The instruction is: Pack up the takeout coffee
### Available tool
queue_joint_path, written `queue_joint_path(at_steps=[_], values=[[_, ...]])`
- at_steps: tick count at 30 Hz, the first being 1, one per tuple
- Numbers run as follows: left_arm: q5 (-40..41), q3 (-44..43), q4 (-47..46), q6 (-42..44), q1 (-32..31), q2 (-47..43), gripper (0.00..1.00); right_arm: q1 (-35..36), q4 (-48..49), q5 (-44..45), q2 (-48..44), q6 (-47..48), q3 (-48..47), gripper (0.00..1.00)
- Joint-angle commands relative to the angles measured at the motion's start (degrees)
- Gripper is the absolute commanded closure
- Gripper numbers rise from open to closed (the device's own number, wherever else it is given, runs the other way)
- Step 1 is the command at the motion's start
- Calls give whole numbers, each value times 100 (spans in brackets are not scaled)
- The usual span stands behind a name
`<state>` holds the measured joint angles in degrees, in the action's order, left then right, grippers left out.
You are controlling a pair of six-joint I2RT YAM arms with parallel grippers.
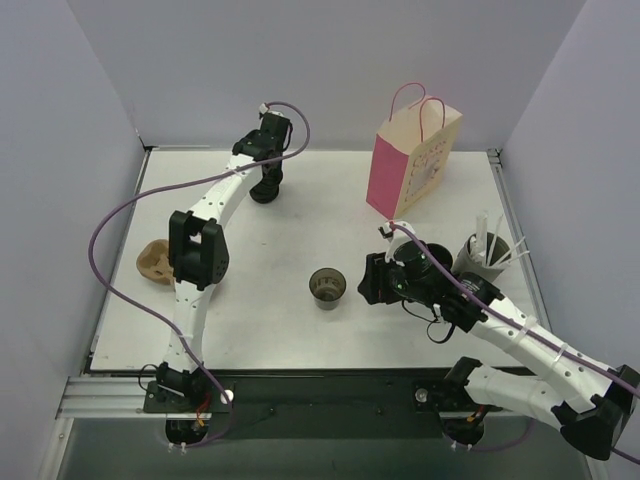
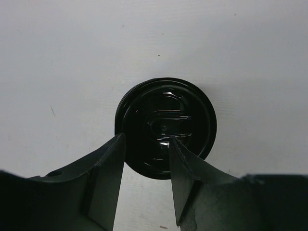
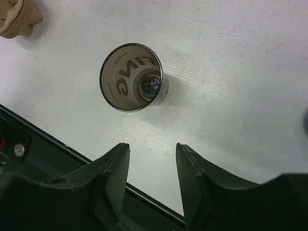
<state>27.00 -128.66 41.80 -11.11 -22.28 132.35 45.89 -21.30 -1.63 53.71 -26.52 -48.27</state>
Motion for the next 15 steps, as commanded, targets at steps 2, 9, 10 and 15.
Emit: queue_joint_path(at_steps=[2, 9, 10, 15], values=[[446, -248, -163, 408, 13, -96, 49, 61, -15, 356, 113, 235, -244, 57], [727, 8, -392, 672, 13, -175, 49, 69, -6, 488, 236, 227, -227, 57], [762, 42, -409, 698, 22, -158, 49, 69, -6, 488, 245, 218, -227, 57], [754, 34, -427, 769, 22, -61, 49, 61, 3, 506, 263, 227, -235, 57]])
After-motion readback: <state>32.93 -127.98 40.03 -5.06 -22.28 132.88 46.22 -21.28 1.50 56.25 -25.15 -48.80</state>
